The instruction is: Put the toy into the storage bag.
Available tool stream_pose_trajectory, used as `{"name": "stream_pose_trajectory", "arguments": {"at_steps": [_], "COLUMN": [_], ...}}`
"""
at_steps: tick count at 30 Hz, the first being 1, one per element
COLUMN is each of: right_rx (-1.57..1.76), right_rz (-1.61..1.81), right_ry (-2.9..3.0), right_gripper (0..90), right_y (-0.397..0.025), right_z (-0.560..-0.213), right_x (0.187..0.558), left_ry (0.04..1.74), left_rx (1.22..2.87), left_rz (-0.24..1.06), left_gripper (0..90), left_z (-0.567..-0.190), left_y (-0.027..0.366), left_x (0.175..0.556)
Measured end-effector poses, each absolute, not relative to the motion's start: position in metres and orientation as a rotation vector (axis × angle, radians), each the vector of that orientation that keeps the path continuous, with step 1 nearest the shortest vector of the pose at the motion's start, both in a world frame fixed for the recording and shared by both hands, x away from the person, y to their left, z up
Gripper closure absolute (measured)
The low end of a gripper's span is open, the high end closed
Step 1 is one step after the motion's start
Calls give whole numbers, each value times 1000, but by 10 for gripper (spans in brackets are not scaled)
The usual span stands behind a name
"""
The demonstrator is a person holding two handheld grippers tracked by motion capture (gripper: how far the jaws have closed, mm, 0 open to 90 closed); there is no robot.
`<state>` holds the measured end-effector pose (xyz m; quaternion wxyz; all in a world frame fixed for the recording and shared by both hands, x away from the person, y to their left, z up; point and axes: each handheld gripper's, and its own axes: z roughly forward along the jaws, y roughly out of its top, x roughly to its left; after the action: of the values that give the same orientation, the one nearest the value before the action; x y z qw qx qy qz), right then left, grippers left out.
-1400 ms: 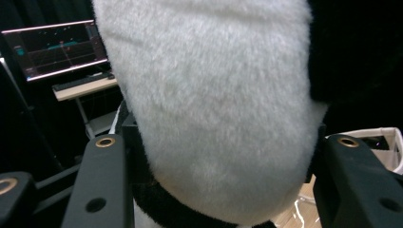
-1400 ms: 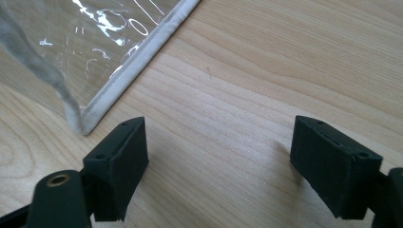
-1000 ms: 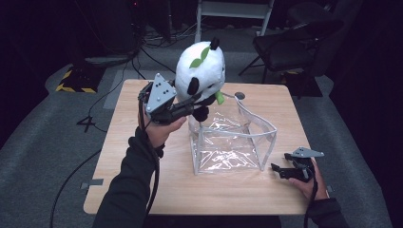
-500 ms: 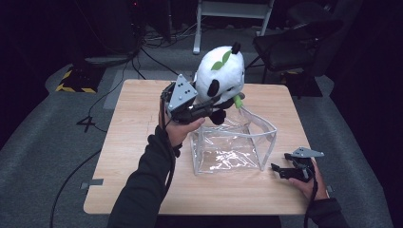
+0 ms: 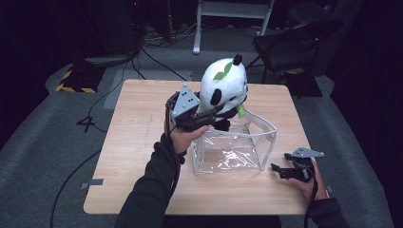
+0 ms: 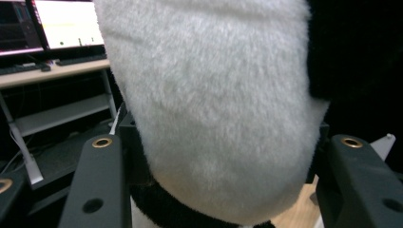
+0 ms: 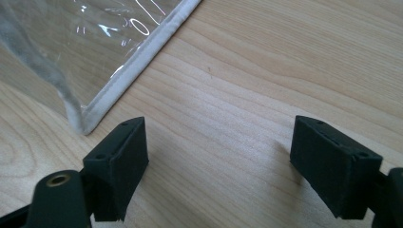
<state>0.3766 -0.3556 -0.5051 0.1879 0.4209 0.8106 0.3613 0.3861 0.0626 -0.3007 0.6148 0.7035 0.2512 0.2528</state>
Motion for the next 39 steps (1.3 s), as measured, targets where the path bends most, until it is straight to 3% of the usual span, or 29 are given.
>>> {"name": "stream_pose_trajectory", "arguments": {"at_steps": [15, 17, 23, 39], "right_rx": [1184, 1182, 1183, 1179], "right_rz": [1019, 1019, 1019, 1019], "right_ry": [2281, 2281, 2281, 2284], "right_gripper": [200, 200, 200, 199], "right_y": [-355, -355, -355, -356], "right_z": [-505, -505, -505, -505], "right_x": [376, 376, 376, 376], "left_ry": [657, 710, 648, 685], "left_rx": [1606, 1637, 1722, 1873], "left_rz": [590, 623, 572, 480], "left_gripper": [409, 409, 397, 366], "left_z": [-308, -309, -312, -335], "left_y": [74, 73, 60, 32], "left_x": [378, 379, 382, 402]}}
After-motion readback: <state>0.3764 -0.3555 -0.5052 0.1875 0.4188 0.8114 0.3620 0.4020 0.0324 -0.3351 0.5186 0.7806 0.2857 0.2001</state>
